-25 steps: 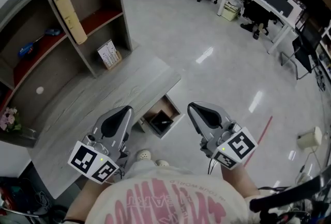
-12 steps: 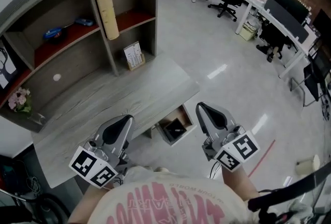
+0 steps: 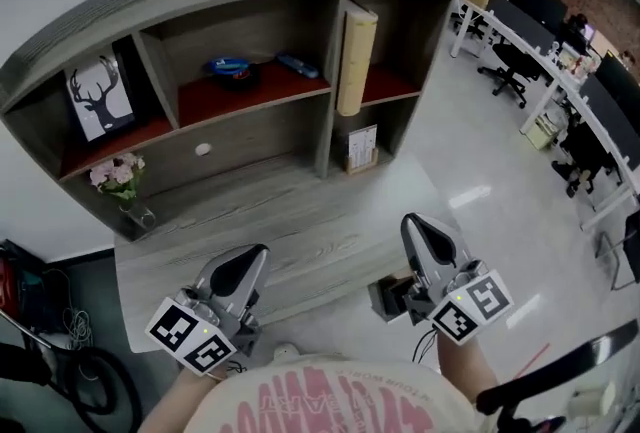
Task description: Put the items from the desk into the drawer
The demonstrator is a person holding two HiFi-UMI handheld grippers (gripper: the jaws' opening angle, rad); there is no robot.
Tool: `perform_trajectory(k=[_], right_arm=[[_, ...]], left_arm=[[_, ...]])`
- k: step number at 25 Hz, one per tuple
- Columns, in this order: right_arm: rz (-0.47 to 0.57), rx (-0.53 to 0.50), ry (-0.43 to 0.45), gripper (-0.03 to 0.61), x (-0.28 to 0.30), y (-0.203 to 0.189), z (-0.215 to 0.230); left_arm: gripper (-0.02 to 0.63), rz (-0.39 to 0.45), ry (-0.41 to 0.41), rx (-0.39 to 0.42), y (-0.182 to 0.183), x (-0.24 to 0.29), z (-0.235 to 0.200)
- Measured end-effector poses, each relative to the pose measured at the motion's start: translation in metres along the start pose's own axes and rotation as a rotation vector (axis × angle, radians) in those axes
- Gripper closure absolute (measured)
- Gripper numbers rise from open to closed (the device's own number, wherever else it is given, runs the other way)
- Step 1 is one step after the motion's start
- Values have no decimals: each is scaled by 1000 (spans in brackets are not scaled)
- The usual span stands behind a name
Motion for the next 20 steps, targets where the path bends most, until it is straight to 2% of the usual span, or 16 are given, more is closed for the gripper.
perform_trajectory(k=[10, 20], right_arm=[[28, 15, 126, 572, 109, -2, -65], [15, -13, 237, 572, 166, -8, -120]], left_arm=[[594, 77, 136, 16, 44, -77, -77], [594, 155, 232, 27, 59, -136, -110]])
Point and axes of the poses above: the fingertips, and each gripper's own axes: x forward along the fingers, z to its right, y out of its top, the point moved 5 cm from there along -x, backward along the fingers, and after that the axes turned 3 degrees about z, right-handed, at the moved point
